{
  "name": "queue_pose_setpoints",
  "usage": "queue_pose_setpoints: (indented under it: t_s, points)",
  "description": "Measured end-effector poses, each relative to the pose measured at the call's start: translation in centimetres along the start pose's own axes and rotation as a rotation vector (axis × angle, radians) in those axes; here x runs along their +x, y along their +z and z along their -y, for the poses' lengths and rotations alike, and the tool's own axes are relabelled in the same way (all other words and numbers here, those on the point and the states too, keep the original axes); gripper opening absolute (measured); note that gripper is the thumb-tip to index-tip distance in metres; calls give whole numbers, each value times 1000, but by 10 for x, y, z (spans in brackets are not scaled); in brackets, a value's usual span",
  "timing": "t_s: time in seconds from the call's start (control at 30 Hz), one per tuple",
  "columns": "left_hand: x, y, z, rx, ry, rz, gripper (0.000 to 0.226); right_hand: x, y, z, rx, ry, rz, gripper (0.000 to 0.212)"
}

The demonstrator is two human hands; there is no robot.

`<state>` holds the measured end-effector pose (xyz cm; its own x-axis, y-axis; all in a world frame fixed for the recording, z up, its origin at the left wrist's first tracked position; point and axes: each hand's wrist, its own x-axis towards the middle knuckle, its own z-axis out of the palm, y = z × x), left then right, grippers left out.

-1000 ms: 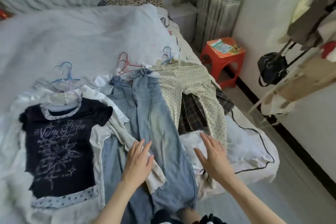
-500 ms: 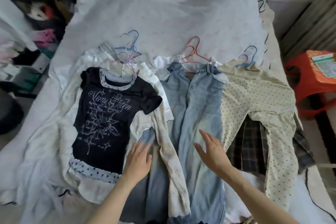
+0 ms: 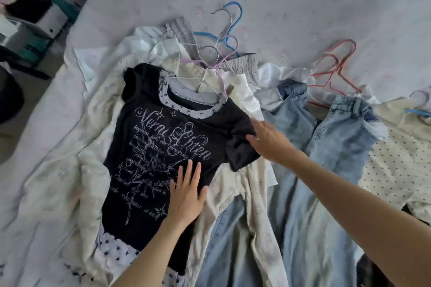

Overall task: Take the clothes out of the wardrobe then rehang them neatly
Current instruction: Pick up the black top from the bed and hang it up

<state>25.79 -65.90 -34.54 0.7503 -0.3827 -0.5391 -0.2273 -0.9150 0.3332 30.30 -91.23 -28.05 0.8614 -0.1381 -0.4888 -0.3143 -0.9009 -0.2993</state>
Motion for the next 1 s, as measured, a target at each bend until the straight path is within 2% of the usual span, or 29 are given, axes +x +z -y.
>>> queue_pose_setpoints:
  t_s: [0.2,0.3,0.4,0.5,0.63,0.8,0.9,1.0]
  points:
    - [17,14,23,-28,54,87,74,71,1,27,105,90,9,52]
    - [21,11,25,-33,60,126,73,86,4,35,138,143,-32,38]
    - [26,5,29,-57,82,203,62,83,8,43,250,163,-127,27]
    - [24,-7,35,-97,127,233,58,70,13,55,386,207,-152,20]
    - [11,-29,39,-182,131,236,53,45,6,73,459,249,-240,24]
    - [-13,-63,32,-278,163,-40,47,-12,-13,80,535,194,-377,20]
    - [-26,-93,17,-293,264,-245,46,-62,-20,69,605,215,-427,17]
    - [-42,-122,-9,-298,395,-382,52,-123,-27,46,639,234,-537,17]
